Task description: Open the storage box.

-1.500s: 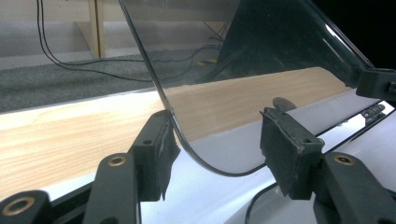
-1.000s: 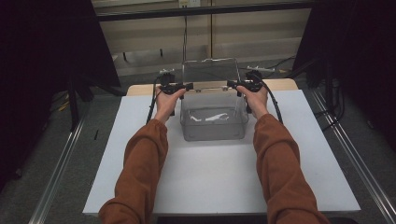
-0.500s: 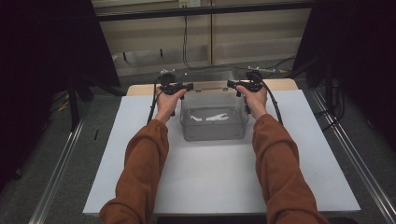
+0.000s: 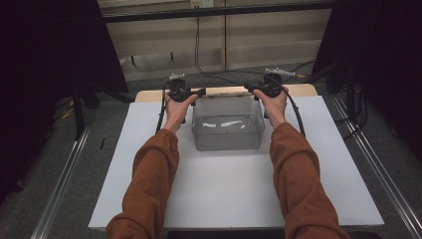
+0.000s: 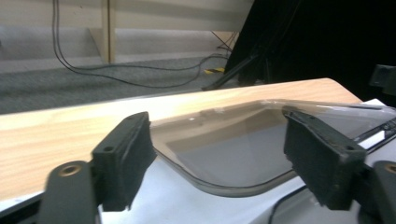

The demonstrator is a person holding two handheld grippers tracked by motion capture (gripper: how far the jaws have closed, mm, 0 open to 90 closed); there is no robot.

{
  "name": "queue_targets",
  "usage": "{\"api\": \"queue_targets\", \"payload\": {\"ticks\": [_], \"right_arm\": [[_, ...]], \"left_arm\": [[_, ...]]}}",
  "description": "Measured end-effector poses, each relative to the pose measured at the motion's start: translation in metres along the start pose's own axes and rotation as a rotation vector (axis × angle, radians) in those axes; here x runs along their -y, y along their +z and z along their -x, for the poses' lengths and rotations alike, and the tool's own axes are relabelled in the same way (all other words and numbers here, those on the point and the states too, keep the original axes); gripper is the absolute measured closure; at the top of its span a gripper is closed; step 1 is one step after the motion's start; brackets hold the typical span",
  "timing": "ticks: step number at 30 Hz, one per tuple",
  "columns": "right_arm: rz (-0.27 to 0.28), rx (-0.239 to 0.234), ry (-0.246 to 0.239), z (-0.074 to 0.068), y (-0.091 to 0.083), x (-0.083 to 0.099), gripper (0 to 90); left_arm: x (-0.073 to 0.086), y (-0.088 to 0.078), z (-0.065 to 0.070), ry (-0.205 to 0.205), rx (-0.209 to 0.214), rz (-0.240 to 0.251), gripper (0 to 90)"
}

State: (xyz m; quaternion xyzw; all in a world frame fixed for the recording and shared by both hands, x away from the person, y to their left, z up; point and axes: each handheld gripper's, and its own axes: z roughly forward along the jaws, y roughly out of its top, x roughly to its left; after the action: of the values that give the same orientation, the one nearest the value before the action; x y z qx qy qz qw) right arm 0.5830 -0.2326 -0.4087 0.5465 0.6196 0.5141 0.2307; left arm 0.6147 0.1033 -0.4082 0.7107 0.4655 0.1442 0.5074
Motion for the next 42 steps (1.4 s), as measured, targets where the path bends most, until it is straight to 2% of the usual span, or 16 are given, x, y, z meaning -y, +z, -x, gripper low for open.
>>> {"api": "queue_targets", "payload": {"ticks": [6,8,12,14,17,19,21,24,26,31,36,37,40,42], "right_arm": [[0.000,-0.015,-0.042,-0.002,-0.004,0.003,22.7],[-0.001,-0.013,-0.067,-0.003,-0.005,0.004,19.4],[0.027,-0.012,-0.089,-0.005,-0.010,0.005,14.1],[0.021,-0.009,-0.099,-0.006,-0.012,0.005,9.3],[0.045,-0.001,-0.133,-0.009,-0.017,0.006,7.2],[0.052,-0.008,-0.133,-0.011,-0.020,0.007,4.9],[0.065,-0.013,-0.136,-0.013,-0.022,0.008,4.5],[0.069,-0.017,-0.141,-0.015,-0.026,0.010,4.5],[0.069,-0.007,-0.156,-0.016,-0.029,0.011,4.5],[0.086,0.010,-0.180,-0.020,-0.040,0.010,4.2],[0.098,-0.002,-0.189,-0.023,-0.051,0.012,2.9],[0.098,-0.004,-0.196,-0.023,-0.054,0.013,2.3],[0.108,0.001,-0.204,-0.025,-0.061,0.016,2.4],[0.115,0.002,-0.207,-0.027,-0.066,0.018,2.3]], "left_arm": [[0.003,-0.006,-0.004,0.017,-0.001,-0.009,13.5],[0.004,-0.008,-0.004,0.036,0.002,-0.013,12.0],[0.005,-0.013,0.002,0.077,-0.004,0.015,9.4],[0.004,-0.016,0.006,0.102,-0.021,0.024,7.2],[0.004,-0.021,0.011,0.125,0.007,0.034,5.0],[0.004,-0.025,0.013,0.149,0.002,0.044,4.7],[0.005,-0.029,0.015,0.159,0.018,0.060,3.7],[0.005,-0.035,0.018,0.175,0.017,0.090,3.4],[0.006,-0.038,0.020,0.178,0.010,0.100,3.4],[0.010,-0.046,0.029,0.190,0.035,0.115,3.4],[0.016,-0.058,0.036,0.212,0.051,0.140,3.5],[0.017,-0.060,0.038,0.201,0.053,0.143,3.5],[0.018,-0.068,0.040,0.212,0.036,0.163,3.5],[0.018,-0.073,0.042,0.203,0.045,0.172,3.5]]}}
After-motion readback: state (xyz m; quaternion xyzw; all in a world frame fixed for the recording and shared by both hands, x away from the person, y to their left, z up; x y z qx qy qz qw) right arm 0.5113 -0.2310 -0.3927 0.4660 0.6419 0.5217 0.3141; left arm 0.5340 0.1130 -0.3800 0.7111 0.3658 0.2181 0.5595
